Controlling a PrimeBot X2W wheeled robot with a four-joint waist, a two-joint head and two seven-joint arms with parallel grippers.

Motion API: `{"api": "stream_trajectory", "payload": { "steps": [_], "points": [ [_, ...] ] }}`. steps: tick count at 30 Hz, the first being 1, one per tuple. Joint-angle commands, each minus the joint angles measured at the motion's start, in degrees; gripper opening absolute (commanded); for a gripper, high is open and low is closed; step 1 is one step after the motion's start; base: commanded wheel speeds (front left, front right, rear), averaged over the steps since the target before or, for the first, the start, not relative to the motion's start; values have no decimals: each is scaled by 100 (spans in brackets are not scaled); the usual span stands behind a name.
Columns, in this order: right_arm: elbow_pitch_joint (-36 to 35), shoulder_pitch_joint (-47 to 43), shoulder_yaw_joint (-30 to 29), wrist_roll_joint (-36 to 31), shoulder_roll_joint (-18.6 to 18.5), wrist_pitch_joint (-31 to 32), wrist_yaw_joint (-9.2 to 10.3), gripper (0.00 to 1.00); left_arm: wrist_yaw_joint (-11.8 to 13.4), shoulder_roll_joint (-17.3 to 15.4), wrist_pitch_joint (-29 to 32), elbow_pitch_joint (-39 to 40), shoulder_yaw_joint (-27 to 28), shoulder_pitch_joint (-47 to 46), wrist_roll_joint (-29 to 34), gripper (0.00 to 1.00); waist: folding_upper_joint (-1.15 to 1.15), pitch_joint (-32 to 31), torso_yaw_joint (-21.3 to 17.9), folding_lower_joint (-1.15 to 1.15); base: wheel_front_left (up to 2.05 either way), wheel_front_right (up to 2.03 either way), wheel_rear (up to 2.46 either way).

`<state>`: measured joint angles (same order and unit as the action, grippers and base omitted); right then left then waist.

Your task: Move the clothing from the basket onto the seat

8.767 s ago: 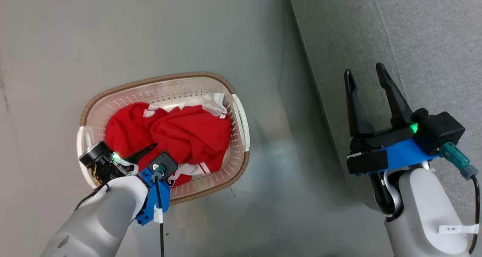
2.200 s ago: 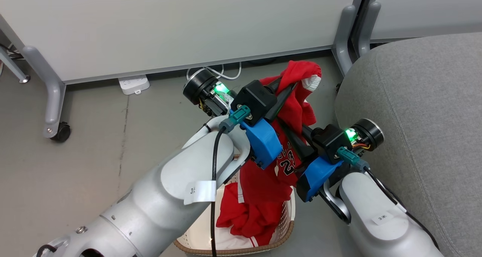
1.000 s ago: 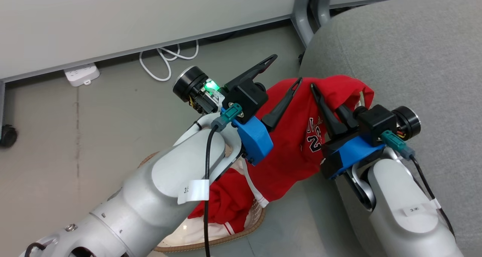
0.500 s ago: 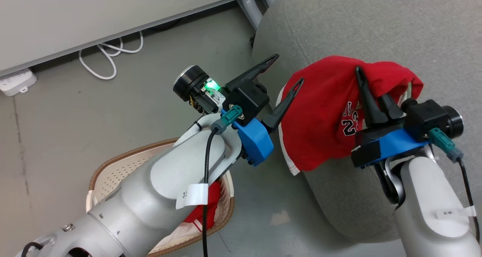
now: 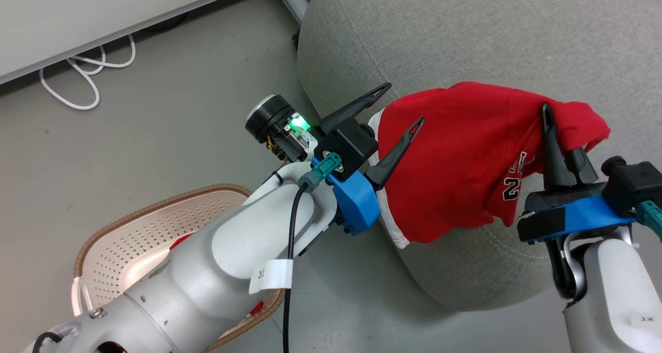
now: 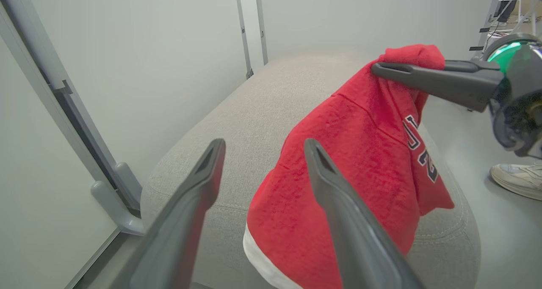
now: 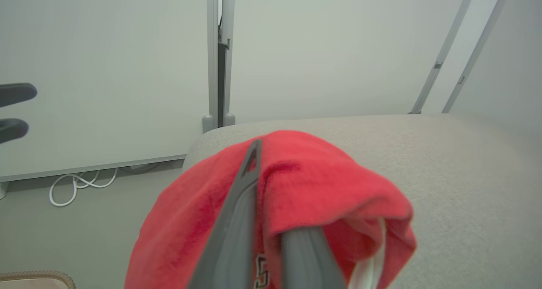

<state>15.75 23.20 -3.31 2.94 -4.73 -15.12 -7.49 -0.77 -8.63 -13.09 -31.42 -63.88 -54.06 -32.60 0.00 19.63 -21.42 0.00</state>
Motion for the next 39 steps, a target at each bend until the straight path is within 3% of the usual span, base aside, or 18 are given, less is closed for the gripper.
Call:
{"api": "stream_trajectory", "payload": {
  "steps": [1,12,25,33,39],
  "points": [
    [-58,-128,-93,35,47,-6,-1,0,-3,-8,15,7,-40,-11,27,100,0,42,-103,0,0,0,0],
    [-114,-264,-204,47,135,-5,-1,0,-25,11,-6,-40,-99,12,-11,100,0,75,-296,0,0,0,0],
    [-208,-5,-254,0,104,-6,-1,0,16,-11,-72,3,-101,-58,-19,100,0,114,-196,0,0,0,0],
    [-421,855,-240,-47,-119,-5,-1,0,88,-86,-76,138,-97,-206,69,100,0,480,-124,0,0,0,0],
    [-567,1927,-586,-39,-474,-5,-1,0,132,-183,26,318,-117,-488,193,100,0,1103,49,0,0,0,0]
  ]
}}
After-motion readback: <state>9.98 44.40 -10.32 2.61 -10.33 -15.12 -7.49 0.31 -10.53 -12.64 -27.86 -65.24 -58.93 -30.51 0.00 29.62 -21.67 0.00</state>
